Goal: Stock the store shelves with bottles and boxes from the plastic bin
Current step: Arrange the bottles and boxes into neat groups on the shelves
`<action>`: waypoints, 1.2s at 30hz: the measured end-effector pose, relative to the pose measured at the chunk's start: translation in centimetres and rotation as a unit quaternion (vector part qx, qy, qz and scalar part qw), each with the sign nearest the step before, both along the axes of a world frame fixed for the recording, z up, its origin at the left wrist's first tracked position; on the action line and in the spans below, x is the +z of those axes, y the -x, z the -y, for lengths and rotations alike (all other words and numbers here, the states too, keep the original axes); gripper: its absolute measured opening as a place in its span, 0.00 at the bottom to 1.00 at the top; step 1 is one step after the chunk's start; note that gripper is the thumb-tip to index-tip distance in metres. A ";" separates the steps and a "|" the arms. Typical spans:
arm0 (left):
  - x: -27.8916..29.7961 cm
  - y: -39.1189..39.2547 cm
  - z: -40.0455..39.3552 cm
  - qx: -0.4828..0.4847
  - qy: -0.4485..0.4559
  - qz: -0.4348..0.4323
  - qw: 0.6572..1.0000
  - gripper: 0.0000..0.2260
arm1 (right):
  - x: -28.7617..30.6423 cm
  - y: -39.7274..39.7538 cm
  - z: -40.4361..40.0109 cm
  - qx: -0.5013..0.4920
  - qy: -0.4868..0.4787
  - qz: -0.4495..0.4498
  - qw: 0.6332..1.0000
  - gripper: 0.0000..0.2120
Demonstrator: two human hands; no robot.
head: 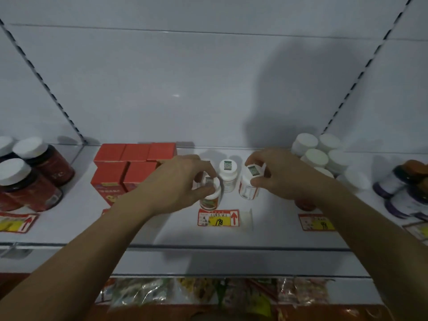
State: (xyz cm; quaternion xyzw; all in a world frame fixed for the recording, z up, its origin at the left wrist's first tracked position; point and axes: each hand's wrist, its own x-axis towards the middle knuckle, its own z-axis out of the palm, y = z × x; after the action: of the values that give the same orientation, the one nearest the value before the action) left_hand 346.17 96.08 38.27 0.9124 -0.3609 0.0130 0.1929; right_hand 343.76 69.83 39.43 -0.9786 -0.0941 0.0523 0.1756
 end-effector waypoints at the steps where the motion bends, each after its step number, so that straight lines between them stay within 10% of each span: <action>1: -0.2 0.1 -0.1 -0.003 0.006 -0.002 1.000 0.09 | 0.1 0.4 -0.2 0.001 0.010 0.000 1.000 0.14; 36: -1.6 0.5 -0.6 0.009 0.059 -0.009 0.998 0.13 | -0.5 1.8 -3.1 0.084 0.036 0.034 0.995 0.18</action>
State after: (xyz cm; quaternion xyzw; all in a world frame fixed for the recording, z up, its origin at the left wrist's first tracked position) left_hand 345.65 96.71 36.70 0.9027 -0.3499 0.0276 0.2491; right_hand 341.96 72.89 38.93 -0.9741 -0.1799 0.0371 0.1318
